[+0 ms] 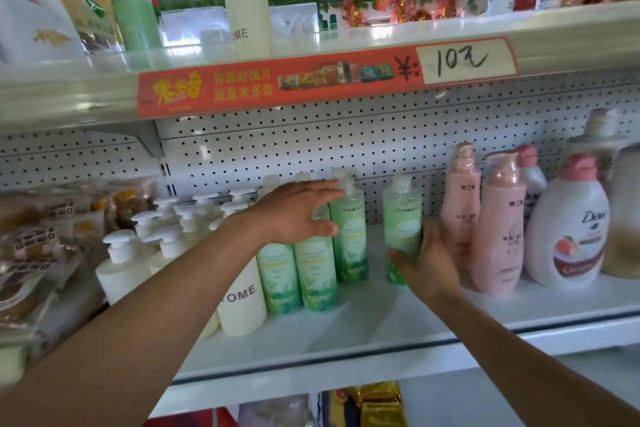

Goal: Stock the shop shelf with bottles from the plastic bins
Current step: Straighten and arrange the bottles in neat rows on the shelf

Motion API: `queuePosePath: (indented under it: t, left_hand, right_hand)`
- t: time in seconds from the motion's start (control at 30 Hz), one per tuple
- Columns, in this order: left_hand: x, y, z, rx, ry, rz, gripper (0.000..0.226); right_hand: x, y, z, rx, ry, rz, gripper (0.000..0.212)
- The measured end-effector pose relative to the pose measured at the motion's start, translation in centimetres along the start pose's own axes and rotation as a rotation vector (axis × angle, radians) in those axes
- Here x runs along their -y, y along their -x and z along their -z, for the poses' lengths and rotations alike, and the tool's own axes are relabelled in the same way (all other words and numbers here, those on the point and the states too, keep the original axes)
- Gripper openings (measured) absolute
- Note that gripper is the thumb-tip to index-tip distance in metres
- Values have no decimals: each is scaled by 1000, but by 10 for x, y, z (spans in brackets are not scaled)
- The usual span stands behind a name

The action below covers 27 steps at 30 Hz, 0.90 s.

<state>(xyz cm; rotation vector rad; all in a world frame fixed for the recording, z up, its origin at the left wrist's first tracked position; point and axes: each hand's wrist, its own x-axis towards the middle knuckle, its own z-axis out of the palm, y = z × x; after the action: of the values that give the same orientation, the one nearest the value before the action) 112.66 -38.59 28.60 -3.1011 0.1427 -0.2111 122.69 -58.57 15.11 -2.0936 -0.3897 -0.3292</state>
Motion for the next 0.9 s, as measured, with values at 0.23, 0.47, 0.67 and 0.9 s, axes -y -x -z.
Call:
queuePosePath:
  t: [0.23,0.47,0.67,0.9]
  left_hand:
    - [-7,12,-7,-211,-160,25,78]
    - [2,35,-19,-214,-105,186,106]
    - [3,34,-23,-228,-34,178,101]
    - [2,35,-24,-222,-56,195,99]
  right_hand:
    - [21,37,-5,94,-72,93,56]
    - [39,52,-23,133,-119,105,54]
    - [42,48,-34,94,-89,107,56]
    - [42,47,-36,103,-90,126,57]
